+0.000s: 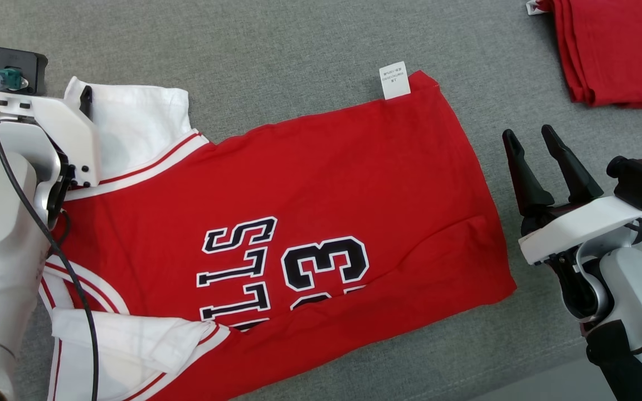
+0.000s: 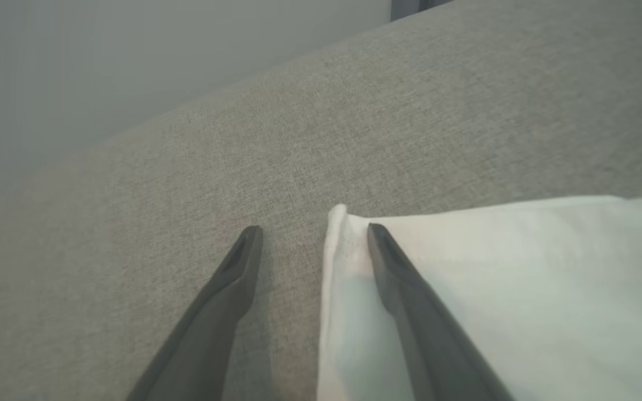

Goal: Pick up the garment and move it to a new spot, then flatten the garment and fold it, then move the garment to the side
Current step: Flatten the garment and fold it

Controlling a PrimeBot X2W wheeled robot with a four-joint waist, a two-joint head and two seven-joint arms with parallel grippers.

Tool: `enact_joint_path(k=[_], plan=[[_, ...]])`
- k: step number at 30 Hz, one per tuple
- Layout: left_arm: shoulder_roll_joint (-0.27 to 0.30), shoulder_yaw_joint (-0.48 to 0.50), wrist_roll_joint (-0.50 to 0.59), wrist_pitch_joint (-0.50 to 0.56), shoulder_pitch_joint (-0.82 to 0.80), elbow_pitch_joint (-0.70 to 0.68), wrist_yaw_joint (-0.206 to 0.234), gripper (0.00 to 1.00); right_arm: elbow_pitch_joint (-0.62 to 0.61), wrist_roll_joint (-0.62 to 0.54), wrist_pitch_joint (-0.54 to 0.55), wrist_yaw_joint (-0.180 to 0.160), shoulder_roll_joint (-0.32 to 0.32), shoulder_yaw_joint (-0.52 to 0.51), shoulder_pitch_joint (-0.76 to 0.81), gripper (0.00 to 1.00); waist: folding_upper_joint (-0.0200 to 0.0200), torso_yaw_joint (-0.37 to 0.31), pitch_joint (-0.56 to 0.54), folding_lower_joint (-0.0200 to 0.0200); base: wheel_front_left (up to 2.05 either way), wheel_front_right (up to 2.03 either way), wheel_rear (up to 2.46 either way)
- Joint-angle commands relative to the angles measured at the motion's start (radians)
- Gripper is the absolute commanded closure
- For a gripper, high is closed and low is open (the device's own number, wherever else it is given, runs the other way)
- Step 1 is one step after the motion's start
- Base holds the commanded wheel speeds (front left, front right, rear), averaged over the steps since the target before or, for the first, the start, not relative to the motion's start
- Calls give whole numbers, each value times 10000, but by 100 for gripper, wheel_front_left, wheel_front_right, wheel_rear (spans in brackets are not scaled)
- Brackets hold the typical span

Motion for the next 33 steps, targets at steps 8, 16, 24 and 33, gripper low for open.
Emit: enact_joint_path(k=[8,16,24,33], plan=[[-159,133,-238,-922,-332,74,-127,100,161,-154,66,-1,-340,225,-388,0,0,382,-109,-1,0,0,0],[-403,188,-387,-1991,-16,-768,-167,100,893,146,891,-1,-851,620,-1174,0,0,1380,-366,-1,0,0,0],[-639,-40,-432,-2061,433,-1860,-84,100,1944,349,1538,-1,-1549,1497,-1948,0,0,2223,-579,-1,0,0,0],[-603,-203,-527,-1716,935,-2903,88,100,2789,432,1683,-2,-2007,3070,-2774,0,0,2566,-579,-1,0,0,0]])
